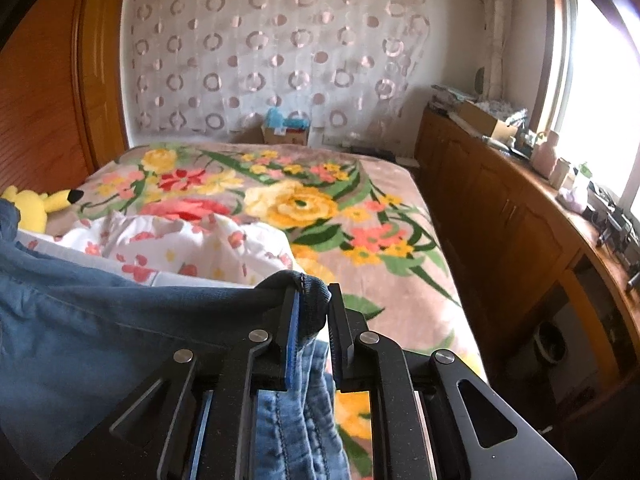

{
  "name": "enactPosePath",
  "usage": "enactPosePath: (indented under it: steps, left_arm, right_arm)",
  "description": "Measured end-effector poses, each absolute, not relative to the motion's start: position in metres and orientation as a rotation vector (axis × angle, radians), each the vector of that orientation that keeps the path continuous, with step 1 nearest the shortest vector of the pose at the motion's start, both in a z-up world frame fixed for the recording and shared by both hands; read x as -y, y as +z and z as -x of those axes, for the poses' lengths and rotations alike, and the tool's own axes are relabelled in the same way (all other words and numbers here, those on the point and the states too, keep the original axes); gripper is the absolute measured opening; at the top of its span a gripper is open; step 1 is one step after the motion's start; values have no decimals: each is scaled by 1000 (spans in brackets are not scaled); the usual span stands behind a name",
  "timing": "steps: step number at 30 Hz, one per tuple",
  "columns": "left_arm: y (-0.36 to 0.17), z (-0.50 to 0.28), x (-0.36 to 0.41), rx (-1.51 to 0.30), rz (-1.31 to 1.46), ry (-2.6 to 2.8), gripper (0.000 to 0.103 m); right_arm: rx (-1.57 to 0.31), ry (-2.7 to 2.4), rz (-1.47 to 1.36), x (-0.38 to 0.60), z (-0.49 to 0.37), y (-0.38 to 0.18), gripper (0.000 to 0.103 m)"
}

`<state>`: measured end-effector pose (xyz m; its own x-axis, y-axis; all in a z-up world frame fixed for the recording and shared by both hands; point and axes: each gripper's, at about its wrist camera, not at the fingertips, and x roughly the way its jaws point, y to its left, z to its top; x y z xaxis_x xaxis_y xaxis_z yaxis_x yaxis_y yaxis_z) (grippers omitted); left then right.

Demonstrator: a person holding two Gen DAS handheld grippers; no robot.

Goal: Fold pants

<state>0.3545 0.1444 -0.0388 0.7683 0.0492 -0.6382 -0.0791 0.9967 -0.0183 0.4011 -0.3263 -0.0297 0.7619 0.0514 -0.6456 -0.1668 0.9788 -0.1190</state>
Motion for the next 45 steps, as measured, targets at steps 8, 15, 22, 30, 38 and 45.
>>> enactPosePath:
  steps: [8, 15, 22, 30, 38, 45]
  left_arm:
    - [-27, -333, -145, -692, 62, 26, 49]
    - [-29, -336, -134, -748, 73, -68, 56]
    - [-40, -328, -118, -759, 54, -61, 56]
    - [-25, -293, -120, -679, 68, -44, 56]
    - [-24, -259, -124, -639, 105, -31, 56]
    - [-44, -240, -129, -666, 111, -4, 56]
  right_arm:
    - [-694, 155, 163, 321, -375, -23, 30]
    - [-684, 195, 159, 309, -353, -20, 42]
    - [-687, 237, 172, 302, -331, -19, 43]
    - [-734, 220, 140, 323, -311, -35, 48]
    - [-812, 187, 89, 357, -296, -59, 48]
    - [-868, 200, 40, 364, -297, -75, 49]
